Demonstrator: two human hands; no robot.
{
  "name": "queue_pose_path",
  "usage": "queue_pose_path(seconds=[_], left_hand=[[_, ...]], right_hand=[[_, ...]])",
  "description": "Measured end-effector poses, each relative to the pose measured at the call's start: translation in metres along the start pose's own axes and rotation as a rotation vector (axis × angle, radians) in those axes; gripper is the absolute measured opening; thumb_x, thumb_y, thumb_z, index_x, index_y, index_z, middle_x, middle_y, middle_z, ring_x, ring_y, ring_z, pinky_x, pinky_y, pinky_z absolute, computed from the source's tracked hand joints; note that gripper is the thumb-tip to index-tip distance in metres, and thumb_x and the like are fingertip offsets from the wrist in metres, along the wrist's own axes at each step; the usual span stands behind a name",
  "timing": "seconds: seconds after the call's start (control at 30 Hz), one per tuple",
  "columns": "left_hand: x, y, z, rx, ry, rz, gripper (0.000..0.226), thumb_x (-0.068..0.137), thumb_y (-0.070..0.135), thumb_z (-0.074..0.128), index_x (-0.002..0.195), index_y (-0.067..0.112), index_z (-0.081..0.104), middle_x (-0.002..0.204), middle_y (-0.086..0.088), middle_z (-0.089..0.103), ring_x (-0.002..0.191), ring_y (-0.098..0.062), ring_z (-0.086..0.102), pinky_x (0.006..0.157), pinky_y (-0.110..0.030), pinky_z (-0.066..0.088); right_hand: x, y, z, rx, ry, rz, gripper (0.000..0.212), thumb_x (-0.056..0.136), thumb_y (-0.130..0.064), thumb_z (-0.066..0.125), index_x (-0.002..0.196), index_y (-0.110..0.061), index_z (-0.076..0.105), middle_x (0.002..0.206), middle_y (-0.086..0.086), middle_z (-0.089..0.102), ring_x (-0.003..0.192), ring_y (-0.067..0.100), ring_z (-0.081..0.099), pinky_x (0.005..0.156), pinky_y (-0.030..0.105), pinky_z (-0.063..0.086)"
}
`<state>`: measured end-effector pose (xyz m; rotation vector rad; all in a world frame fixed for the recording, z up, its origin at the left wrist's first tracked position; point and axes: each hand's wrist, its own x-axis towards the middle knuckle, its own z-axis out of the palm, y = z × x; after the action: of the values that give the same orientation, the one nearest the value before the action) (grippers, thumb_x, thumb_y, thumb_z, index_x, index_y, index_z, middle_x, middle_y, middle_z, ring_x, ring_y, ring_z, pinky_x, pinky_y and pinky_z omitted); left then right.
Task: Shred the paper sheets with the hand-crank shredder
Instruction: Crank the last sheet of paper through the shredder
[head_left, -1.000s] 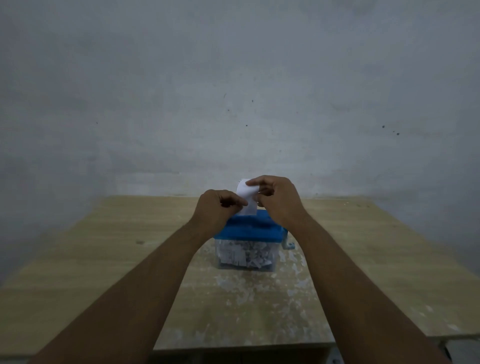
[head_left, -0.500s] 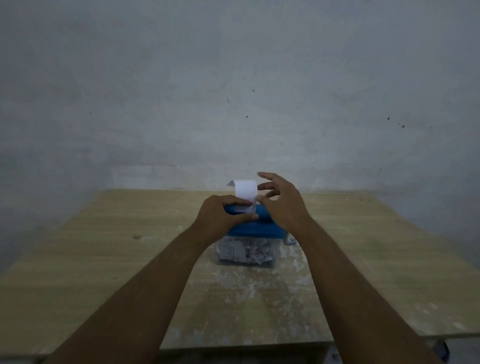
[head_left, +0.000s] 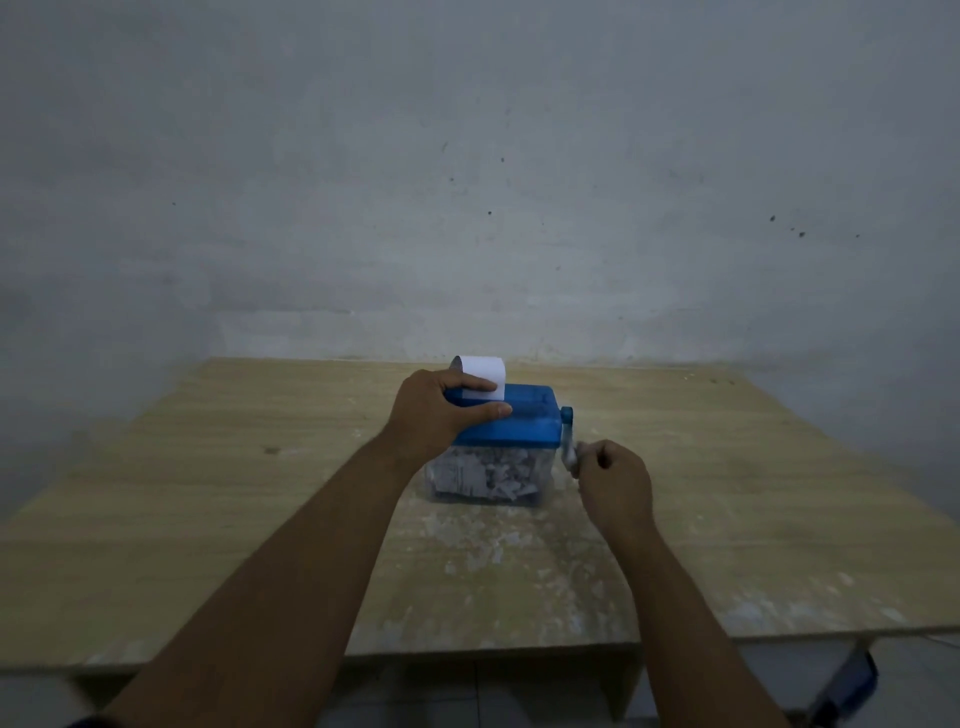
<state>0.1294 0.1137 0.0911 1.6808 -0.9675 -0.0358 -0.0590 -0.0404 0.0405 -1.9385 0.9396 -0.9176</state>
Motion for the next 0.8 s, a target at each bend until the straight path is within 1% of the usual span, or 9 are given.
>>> queue_pose_path(seconds=[0.1,0.17,0.23,0.37,0.47,0.5,0.57,0.67,0.8], left_hand=[[0.0,0.001,0.0,0.003,-0.012,-0.007,0.033,0.072,0.045,0.095,0.099,0.029,0.086,0.115,0.007,0.076,0.105,-0.006,0.066,0.078,-0.008,0.054],[0.001,0.001,-0.002,0.012,-0.037,-0.004,0.028,0.072,0.047,0.094,0.094,0.03,0.086,0.103,0.013,0.078,0.095,0.001,0.068,0.074,-0.009,0.053],[0.0,0.002,-0.002,0.004,-0.05,-0.001,0.021,0.075,0.044,0.093,0.089,0.03,0.086,0.095,0.014,0.078,0.09,0.001,0.068,0.072,-0.01,0.053],[0.002,0.002,-0.004,0.033,-0.064,0.01,0.017,0.078,0.044,0.091,0.089,0.032,0.086,0.098,0.011,0.077,0.094,-0.004,0.067,0.071,-0.01,0.05],[0.006,0.002,-0.006,0.045,-0.112,0.001,0.019,0.078,0.042,0.092,0.093,0.031,0.087,0.102,0.01,0.078,0.094,0.002,0.064,0.076,-0.01,0.049],[0.007,0.003,-0.005,0.046,-0.115,-0.001,0.021,0.077,0.042,0.092,0.093,0.03,0.087,0.099,0.011,0.078,0.091,0.004,0.065,0.075,-0.009,0.049],[0.007,0.003,-0.005,0.053,-0.114,0.0,0.024,0.076,0.043,0.093,0.094,0.028,0.087,0.093,0.014,0.078,0.088,0.003,0.067,0.071,-0.007,0.05],[0.011,0.001,-0.006,0.066,-0.125,-0.014,0.025,0.075,0.044,0.093,0.095,0.029,0.087,0.093,0.017,0.077,0.091,0.0,0.069,0.073,-0.008,0.052],[0.01,-0.002,-0.006,0.059,-0.13,-0.005,0.024,0.076,0.043,0.093,0.095,0.029,0.087,0.093,0.019,0.077,0.091,0.003,0.067,0.072,-0.009,0.051]], right_hand=[[-0.006,-0.007,-0.007,0.044,-0.001,0.0,0.032,0.105,-0.028,0.059,0.078,-0.015,0.071,0.074,0.004,0.071,0.071,0.024,0.067,0.065,0.036,0.053],[-0.007,-0.017,-0.016,0.093,0.015,-0.008,0.03,0.105,-0.03,0.06,0.081,-0.017,0.072,0.074,0.002,0.072,0.071,0.023,0.068,0.07,0.04,0.055],[-0.004,-0.031,-0.027,0.168,0.016,-0.004,0.022,0.104,-0.028,0.061,0.087,-0.017,0.072,0.075,0.001,0.073,0.071,0.021,0.068,0.071,0.04,0.056],[0.007,-0.05,-0.042,0.233,-0.078,-0.019,0.013,0.103,-0.019,0.063,0.096,-0.014,0.073,0.078,0.004,0.076,0.07,0.019,0.069,0.069,0.039,0.058],[0.019,-0.056,-0.048,0.205,-0.116,-0.063,0.014,0.104,-0.018,0.064,0.095,-0.012,0.073,0.077,0.004,0.076,0.064,0.015,0.065,0.064,0.031,0.057],[0.025,-0.059,-0.049,0.206,-0.126,-0.063,0.015,0.104,-0.019,0.064,0.095,-0.012,0.073,0.076,0.004,0.076,0.063,0.015,0.064,0.064,0.031,0.057],[0.038,-0.065,-0.047,0.226,-0.135,-0.058,0.018,0.104,-0.024,0.065,0.093,-0.011,0.074,0.074,0.003,0.075,0.063,0.017,0.062,0.064,0.034,0.056],[0.064,-0.077,-0.038,0.162,-0.12,-0.081,0.029,0.103,-0.037,0.066,0.091,-0.011,0.072,0.074,0.004,0.074,0.063,0.016,0.061,0.069,0.038,0.054],[0.096,-0.078,-0.018,0.217,-0.164,0.007,0.038,0.103,-0.041,0.064,0.087,-0.007,0.067,0.07,0.007,0.067,0.061,0.022,0.056,0.065,0.04,0.051]])
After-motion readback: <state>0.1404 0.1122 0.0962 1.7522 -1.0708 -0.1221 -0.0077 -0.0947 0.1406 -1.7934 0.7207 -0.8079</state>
